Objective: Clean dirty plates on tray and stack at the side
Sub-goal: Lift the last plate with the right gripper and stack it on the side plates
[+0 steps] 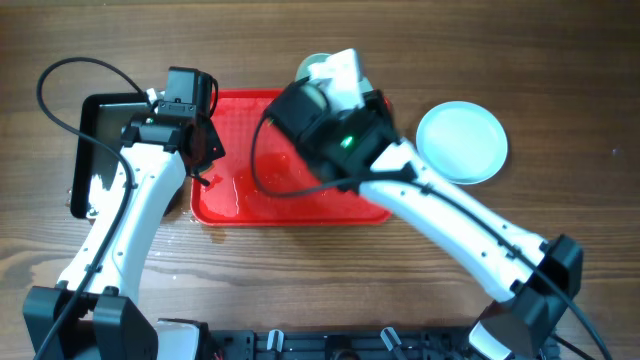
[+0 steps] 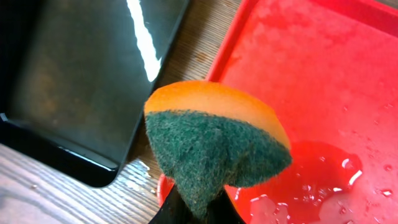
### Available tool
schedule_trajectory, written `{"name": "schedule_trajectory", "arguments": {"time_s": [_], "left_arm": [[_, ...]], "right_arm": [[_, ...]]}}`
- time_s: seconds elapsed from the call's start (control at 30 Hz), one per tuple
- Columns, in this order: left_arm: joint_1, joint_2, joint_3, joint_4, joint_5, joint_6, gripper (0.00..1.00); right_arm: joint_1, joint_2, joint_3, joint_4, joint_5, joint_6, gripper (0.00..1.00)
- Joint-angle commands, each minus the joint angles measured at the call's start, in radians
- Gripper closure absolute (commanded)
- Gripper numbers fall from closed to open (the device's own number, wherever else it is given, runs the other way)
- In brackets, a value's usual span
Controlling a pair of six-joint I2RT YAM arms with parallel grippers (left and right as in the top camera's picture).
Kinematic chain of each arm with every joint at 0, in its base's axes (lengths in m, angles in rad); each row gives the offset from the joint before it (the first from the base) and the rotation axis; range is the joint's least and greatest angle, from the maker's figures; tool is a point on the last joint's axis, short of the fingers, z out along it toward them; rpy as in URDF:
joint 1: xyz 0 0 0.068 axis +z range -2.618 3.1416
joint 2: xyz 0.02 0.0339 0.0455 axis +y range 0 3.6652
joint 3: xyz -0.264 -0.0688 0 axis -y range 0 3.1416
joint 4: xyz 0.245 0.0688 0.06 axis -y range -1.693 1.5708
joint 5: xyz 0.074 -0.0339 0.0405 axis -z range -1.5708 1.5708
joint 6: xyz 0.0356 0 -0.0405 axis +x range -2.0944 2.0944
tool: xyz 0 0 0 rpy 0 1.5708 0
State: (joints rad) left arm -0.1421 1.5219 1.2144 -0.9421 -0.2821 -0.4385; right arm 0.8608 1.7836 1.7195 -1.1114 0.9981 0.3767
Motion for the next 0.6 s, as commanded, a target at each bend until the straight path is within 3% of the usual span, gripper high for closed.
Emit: {"name": "schedule_trajectory", "arguments": {"time_s": [0.0,0.23,0.57], "left_arm": [[0.008,0.004,-0.008,0.010,0.058,0.043,0.96],[0.008,0.004,-0.008,0.010,0.065,0.043,0.96],[0.008,0.004,-0.008,0.010,0.066,0.042,0.96]], "right_arm": [[0.061,-0.007,0.016,0.040,0.237,-0.108,0.95],[0.124,-0.007,0.016,0.179,0.350,-0.288,0.96],[0.123,-0.007,0.006,0.180,0.282,-0.227,0.96]]}}
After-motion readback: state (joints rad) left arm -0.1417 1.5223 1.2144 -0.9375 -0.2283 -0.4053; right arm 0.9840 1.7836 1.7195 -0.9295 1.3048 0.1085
